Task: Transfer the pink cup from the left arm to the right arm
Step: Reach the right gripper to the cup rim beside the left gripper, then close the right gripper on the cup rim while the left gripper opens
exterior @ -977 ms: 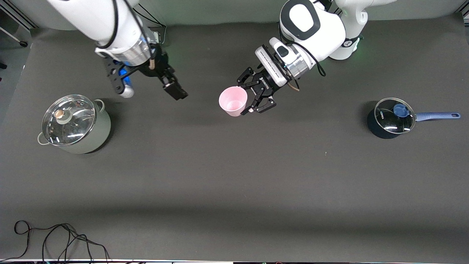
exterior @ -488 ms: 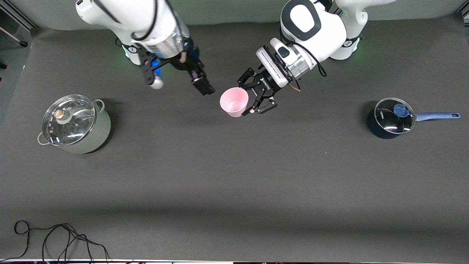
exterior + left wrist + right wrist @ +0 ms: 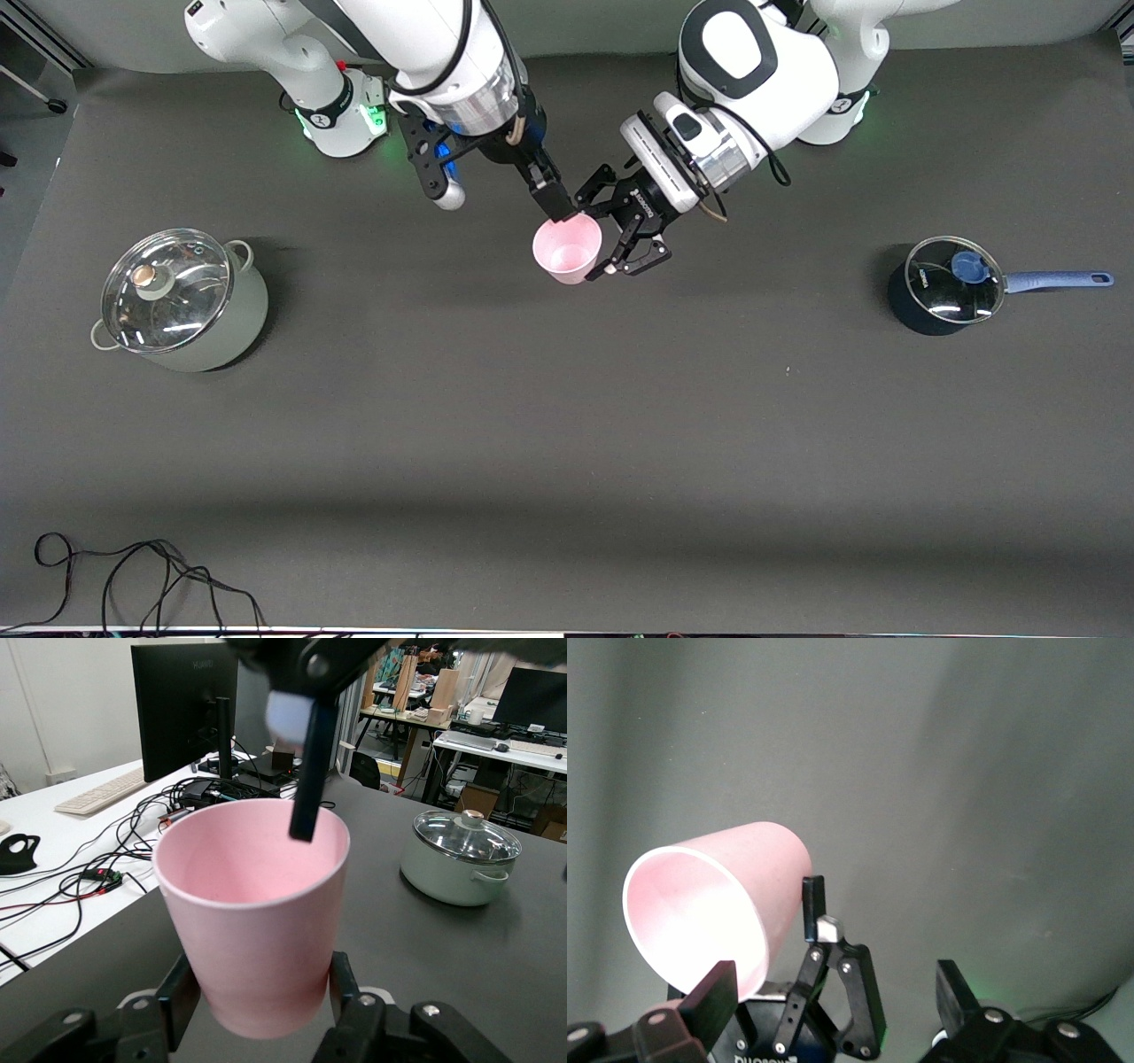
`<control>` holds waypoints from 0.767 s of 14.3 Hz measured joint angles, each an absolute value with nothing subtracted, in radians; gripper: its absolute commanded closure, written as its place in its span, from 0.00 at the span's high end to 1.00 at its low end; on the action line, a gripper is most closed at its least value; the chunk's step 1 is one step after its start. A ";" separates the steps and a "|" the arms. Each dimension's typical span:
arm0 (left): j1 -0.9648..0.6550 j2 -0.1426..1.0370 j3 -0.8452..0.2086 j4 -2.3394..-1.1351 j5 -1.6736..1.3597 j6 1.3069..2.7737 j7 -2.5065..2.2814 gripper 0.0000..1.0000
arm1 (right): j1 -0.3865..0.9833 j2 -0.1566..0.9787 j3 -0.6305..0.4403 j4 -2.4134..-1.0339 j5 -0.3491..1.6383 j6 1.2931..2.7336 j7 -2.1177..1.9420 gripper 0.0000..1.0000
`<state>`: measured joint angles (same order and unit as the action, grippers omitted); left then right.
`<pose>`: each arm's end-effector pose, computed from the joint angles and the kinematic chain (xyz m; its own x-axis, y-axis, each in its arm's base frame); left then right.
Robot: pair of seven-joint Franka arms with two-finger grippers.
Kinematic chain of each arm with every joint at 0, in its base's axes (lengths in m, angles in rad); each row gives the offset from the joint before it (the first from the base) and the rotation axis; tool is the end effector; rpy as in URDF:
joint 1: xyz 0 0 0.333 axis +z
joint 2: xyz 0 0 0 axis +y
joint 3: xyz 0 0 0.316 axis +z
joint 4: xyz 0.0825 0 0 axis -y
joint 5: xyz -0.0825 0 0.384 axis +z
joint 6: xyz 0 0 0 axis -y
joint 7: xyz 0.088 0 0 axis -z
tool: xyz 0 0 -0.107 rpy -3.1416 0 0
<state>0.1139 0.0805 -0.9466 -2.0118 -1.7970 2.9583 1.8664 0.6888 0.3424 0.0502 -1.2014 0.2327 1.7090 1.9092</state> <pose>0.4423 -0.3750 0.4629 0.2794 -0.3142 0.9073 -0.8499 -0.5207 0.0814 0.4849 0.4622 0.6078 0.3677 -0.8848 -0.2862 -0.9290 -0.3636 -0.0695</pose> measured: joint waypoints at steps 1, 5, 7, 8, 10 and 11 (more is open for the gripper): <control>0.114 0.081 -0.946 -2.010 -1.797 2.958 1.866 0.16 | 0.689 0.350 0.048 -1.200 0.233 1.711 1.909 0.99; 0.114 0.081 -0.946 -2.007 -1.798 2.958 1.865 0.16 | 0.689 0.372 0.047 -1.193 0.233 1.713 1.909 0.17; 0.114 0.081 -0.946 -2.007 -1.798 2.958 1.865 0.17 | 0.689 0.375 0.047 -1.189 0.233 1.713 1.909 0.00; 0.114 0.081 -0.947 -2.007 -1.798 2.958 1.865 0.17 | 0.689 0.375 0.046 -1.188 0.232 1.715 1.909 0.00; 0.113 0.081 -0.949 -2.008 -1.798 2.958 1.865 0.18 | 0.688 0.376 0.041 -1.186 0.230 1.728 1.908 0.00; 0.112 0.081 -0.951 -2.008 -1.799 2.958 1.865 0.18 | 0.688 0.377 0.039 -1.185 0.230 1.731 1.907 0.00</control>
<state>0.1122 0.0805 -0.9509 -2.0081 -1.7986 2.9582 1.8647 0.6880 0.3774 0.0389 -1.1851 0.2299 1.7315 1.9075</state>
